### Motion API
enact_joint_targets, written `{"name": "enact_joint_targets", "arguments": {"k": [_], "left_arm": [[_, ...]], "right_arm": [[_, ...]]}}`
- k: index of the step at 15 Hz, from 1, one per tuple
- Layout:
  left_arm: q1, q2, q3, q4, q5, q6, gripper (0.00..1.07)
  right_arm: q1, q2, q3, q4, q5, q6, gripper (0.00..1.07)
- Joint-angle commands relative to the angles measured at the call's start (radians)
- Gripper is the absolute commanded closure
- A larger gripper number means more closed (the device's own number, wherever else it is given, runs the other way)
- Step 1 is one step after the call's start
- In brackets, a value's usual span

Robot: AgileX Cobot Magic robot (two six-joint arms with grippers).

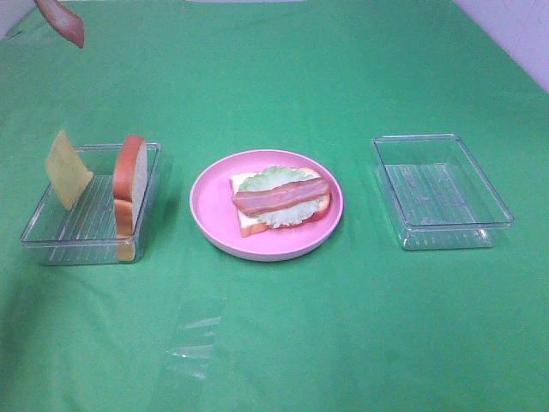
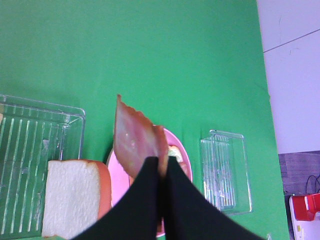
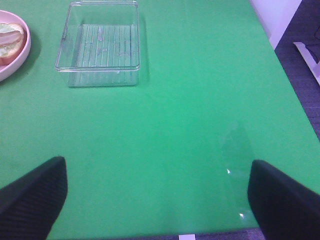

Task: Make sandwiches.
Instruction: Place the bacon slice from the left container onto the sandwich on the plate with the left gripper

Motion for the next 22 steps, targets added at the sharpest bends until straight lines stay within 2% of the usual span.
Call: {"name": "enact_joint_targets", "arguments": {"k": [1, 5, 6, 7, 10, 12, 14, 17, 18, 19, 20, 22], "left_arm": [[-0.090, 0.034, -0.007, -0.014, -0.050, 0.002, 1.07], [-0.256, 0.156, -0.014, -0.059, -0.100, 0.002, 1.07], [-0.347, 0.257, -0.087, -0.064, -0.091, 0.002, 1.07], [-0.367, 0.285, -0.115, -0.064, -0.087, 0.002, 1.07], [-0.475, 0.452, -0.301, -0.066, -0.036, -0.017, 1.07], [-0.528, 0.567, -0.440, -0.056, 0.030, -0.049, 1.07], [-0.562, 0.661, -0.542, 0.020, 0.107, -0.097, 1.07], [-0.586, 0.722, -0.596, 0.188, 0.164, -0.182, 1.07], [-0.586, 0.746, -0.597, 0.265, 0.175, -0.189, 1.07], [-0.586, 0.746, -0.597, 0.265, 0.175, -0.189, 1.07], [-0.586, 0.767, -0.597, 0.332, 0.184, -0.189, 1.07], [-0.586, 0.774, -0.597, 0.356, 0.198, -0.204, 1.07]], "right_arm": [[-0.004, -0.027, 0.004, -0.001, -0.005, -0.008, 0.12], [-0.004, -0.027, 0.004, -0.001, -0.005, -0.008, 0.12], [-0.004, -0.027, 0.004, -0.001, -0.005, -0.008, 0.12], [-0.004, -0.027, 0.004, -0.001, -0.005, -0.008, 0.12], [-0.004, -0.027, 0.004, -0.001, -0.005, -0.008, 0.12], [-0.004, -0.027, 0.004, -0.001, -0.005, -0.008, 0.12], [-0.004, -0.027, 0.004, -0.001, -0.005, -0.008, 0.12], [-0.004, -0.027, 0.004, -0.001, -0.005, -0.008, 0.12], [-0.004, -0.027, 0.004, -0.002, -0.005, -0.008, 0.12], [-0.004, -0.027, 0.004, -0.002, -0.005, -0.008, 0.12], [-0.004, -0.027, 0.004, 0.001, -0.005, -0.008, 0.12], [-0.004, -0.027, 0.004, 0.001, -0.005, -0.008, 0.12]]}}
